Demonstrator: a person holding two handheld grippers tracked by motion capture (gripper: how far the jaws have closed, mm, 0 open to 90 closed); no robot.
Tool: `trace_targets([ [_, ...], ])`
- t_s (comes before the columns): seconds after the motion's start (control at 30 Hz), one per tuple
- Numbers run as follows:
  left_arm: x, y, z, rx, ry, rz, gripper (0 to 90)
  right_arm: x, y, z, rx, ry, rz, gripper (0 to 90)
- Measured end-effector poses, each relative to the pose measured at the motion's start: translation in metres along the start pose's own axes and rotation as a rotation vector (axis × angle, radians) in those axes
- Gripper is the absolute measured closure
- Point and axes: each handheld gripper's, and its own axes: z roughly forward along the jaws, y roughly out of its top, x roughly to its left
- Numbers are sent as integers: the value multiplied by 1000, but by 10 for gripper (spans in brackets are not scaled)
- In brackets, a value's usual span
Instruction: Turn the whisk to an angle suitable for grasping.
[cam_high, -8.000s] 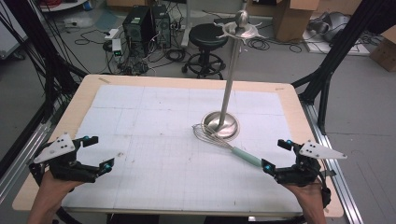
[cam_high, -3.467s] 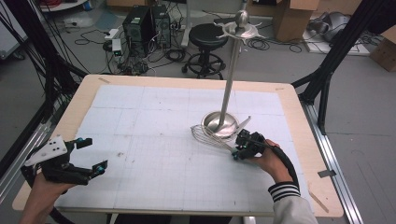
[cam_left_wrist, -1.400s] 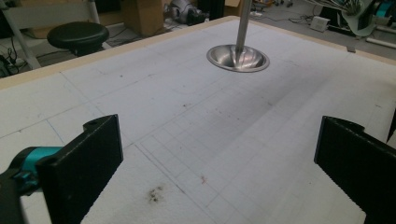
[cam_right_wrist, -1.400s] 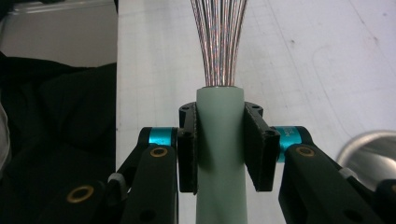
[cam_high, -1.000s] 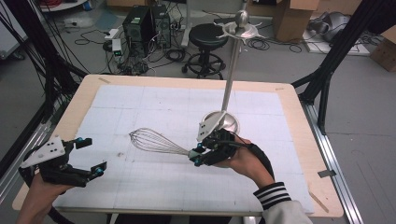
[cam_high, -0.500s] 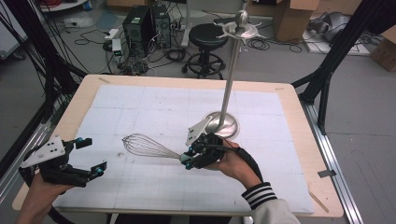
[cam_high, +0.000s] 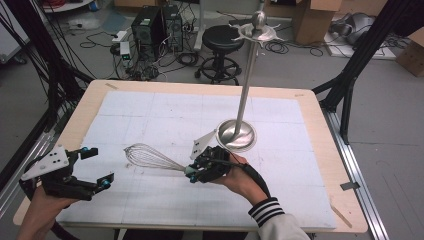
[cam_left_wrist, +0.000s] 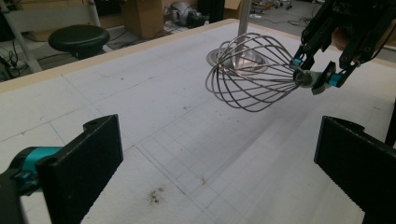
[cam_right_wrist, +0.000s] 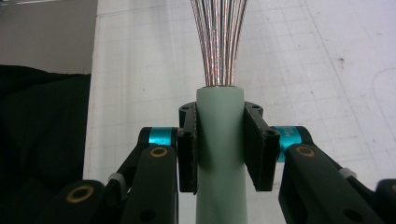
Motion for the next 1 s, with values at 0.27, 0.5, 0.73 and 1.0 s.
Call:
trace_targets([
  [0.27,-1,0,1,3,-5,3,17,2,3,13,-7,19,-12,690],
  [0.5,-1,0,1,3,-11,4,17,3,7,24,-2,29,-10,690],
  [0.73,-1,0,1,4,-10,4,17,6,8,35,29,38,-23,690],
  [1.0,-2,1,1,2,-13,5,17,4,8,45,52,46,-11,690],
])
